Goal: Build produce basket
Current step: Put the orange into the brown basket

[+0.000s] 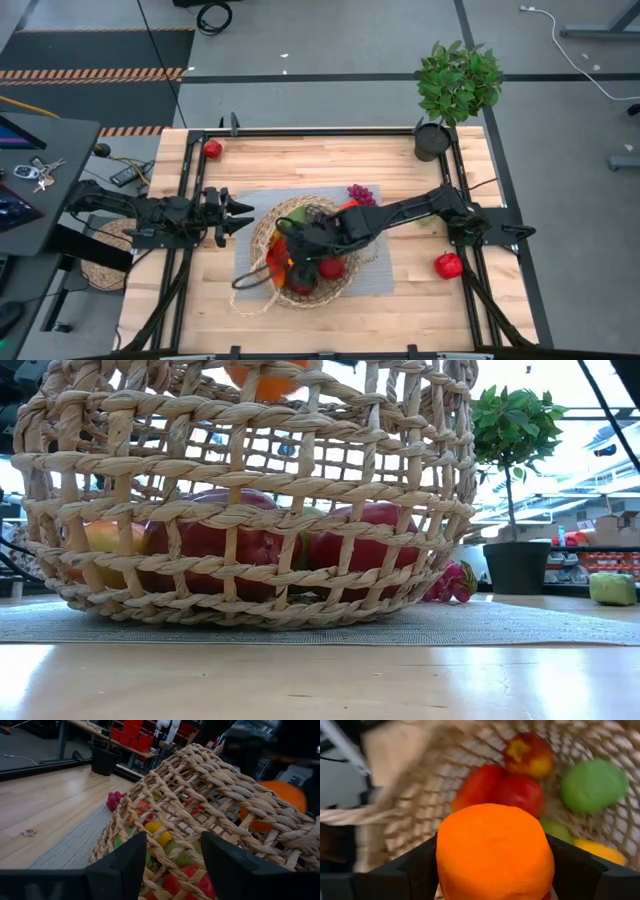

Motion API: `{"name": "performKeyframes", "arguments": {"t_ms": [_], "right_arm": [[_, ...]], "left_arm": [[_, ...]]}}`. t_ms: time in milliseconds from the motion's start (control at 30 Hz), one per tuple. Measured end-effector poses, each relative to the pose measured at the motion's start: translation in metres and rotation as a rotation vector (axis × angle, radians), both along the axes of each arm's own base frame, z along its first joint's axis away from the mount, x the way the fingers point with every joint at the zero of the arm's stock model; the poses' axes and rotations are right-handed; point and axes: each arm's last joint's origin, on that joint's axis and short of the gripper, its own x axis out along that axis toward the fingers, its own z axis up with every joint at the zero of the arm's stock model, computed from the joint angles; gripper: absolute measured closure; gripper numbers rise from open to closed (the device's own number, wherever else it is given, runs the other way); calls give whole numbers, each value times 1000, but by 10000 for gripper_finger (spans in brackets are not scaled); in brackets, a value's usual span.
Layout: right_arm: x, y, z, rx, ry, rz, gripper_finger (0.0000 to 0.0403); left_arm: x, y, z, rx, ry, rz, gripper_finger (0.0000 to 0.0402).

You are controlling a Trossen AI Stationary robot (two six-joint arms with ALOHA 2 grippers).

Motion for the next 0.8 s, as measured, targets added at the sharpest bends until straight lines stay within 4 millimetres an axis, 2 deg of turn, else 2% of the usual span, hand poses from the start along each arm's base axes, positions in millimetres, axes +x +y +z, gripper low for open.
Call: {"name": "performKeyframes", "arguments": {"t_ms": [233,467,600,800], "right_arm": [[3,-16,-22,-14,151,-10,95],[5,-18,-34,-74,217,145,87],[11,-19,-44,-80,228,107,64],[15,-26,-54,-33,268,65,10]], "left_arm": [[0,0,0,1,2,0,205],[0,0,-1,3,11,-1,209],[0,0,-1,3,11,0,206],[0,0,-1,2,9,0,203]]}}
